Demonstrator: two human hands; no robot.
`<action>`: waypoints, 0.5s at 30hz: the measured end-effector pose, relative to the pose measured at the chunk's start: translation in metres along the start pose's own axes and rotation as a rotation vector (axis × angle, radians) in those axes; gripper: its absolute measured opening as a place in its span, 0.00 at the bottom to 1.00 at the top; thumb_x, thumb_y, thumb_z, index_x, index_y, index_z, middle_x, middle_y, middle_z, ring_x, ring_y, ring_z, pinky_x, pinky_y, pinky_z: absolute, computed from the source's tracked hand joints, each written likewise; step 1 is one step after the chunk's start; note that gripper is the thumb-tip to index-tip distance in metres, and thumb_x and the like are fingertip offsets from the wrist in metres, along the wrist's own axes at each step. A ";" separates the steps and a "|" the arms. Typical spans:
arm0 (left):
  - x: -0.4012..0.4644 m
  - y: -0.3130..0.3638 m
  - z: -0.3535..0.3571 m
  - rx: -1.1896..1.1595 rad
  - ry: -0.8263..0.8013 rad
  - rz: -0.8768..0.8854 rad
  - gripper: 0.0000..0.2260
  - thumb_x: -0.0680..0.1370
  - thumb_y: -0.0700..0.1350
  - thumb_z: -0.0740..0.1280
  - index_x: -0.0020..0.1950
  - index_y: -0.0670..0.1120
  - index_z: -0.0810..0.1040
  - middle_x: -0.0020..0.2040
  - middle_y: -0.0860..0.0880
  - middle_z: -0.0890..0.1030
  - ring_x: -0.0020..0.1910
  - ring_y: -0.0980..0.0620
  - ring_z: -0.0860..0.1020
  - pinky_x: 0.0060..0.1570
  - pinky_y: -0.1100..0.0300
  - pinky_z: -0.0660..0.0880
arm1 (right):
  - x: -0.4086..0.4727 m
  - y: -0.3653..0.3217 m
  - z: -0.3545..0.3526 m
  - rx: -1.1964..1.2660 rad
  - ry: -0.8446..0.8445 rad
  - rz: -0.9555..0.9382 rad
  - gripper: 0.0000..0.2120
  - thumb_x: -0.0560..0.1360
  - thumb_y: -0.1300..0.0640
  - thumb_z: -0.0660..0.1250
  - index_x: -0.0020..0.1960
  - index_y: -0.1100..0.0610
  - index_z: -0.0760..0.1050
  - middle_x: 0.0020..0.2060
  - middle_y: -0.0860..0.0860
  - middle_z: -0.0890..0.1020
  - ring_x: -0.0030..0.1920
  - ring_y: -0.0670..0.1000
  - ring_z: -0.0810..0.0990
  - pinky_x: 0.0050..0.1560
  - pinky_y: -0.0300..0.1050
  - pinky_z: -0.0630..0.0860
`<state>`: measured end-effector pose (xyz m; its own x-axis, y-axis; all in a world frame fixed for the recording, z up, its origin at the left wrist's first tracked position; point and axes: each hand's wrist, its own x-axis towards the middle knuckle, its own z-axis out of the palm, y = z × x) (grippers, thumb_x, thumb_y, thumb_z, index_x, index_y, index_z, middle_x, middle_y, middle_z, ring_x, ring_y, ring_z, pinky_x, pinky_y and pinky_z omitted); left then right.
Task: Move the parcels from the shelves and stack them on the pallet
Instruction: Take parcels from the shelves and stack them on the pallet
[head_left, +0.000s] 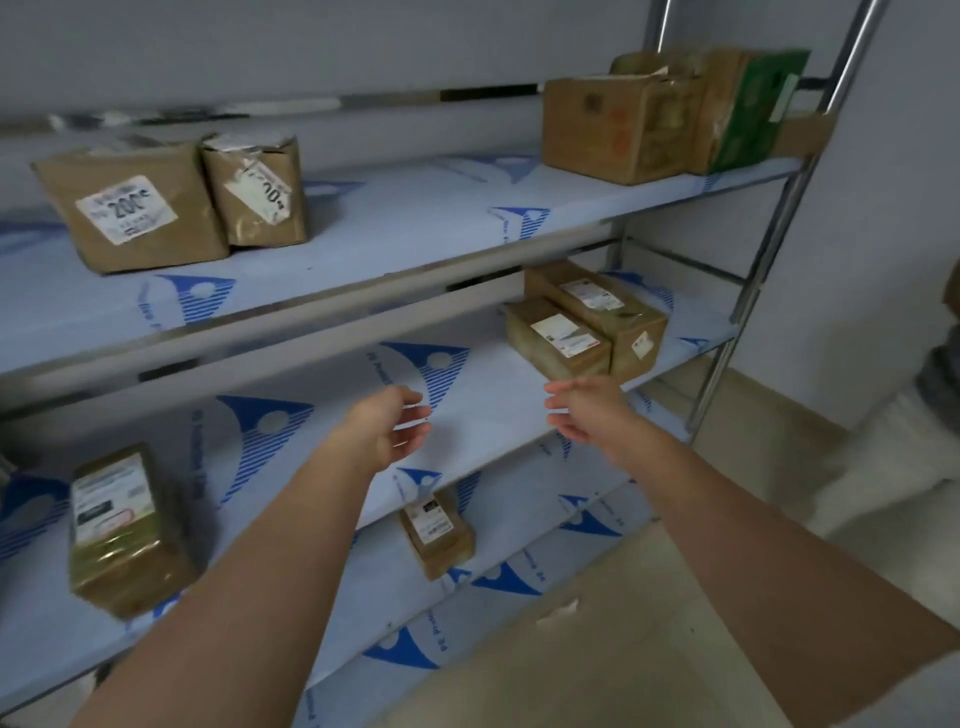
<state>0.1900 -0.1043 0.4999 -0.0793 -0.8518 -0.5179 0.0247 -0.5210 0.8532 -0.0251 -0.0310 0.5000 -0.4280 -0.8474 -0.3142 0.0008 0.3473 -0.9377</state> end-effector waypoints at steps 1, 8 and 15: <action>0.007 0.003 0.009 0.005 -0.013 -0.002 0.06 0.82 0.41 0.62 0.47 0.43 0.76 0.46 0.45 0.80 0.41 0.48 0.78 0.45 0.58 0.76 | 0.007 -0.001 -0.006 0.003 0.012 0.007 0.11 0.80 0.66 0.59 0.50 0.55 0.78 0.45 0.52 0.79 0.38 0.48 0.77 0.39 0.38 0.73; 0.085 0.022 0.102 0.045 -0.076 -0.037 0.06 0.82 0.43 0.62 0.50 0.44 0.77 0.47 0.46 0.81 0.45 0.47 0.79 0.55 0.55 0.77 | 0.111 -0.009 -0.052 -0.111 0.098 0.003 0.13 0.78 0.67 0.59 0.59 0.65 0.78 0.36 0.52 0.77 0.34 0.46 0.74 0.42 0.43 0.73; 0.144 0.019 0.183 0.031 0.012 -0.081 0.06 0.83 0.42 0.61 0.50 0.42 0.76 0.52 0.42 0.79 0.51 0.43 0.79 0.47 0.55 0.77 | 0.209 -0.017 -0.084 -0.324 -0.086 -0.081 0.21 0.80 0.64 0.59 0.72 0.57 0.68 0.63 0.53 0.76 0.51 0.48 0.74 0.40 0.28 0.70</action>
<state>-0.0031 -0.2267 0.4528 -0.0683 -0.8075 -0.5859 -0.0118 -0.5865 0.8098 -0.1903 -0.1804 0.4626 -0.3373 -0.9034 -0.2648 -0.3231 0.3753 -0.8688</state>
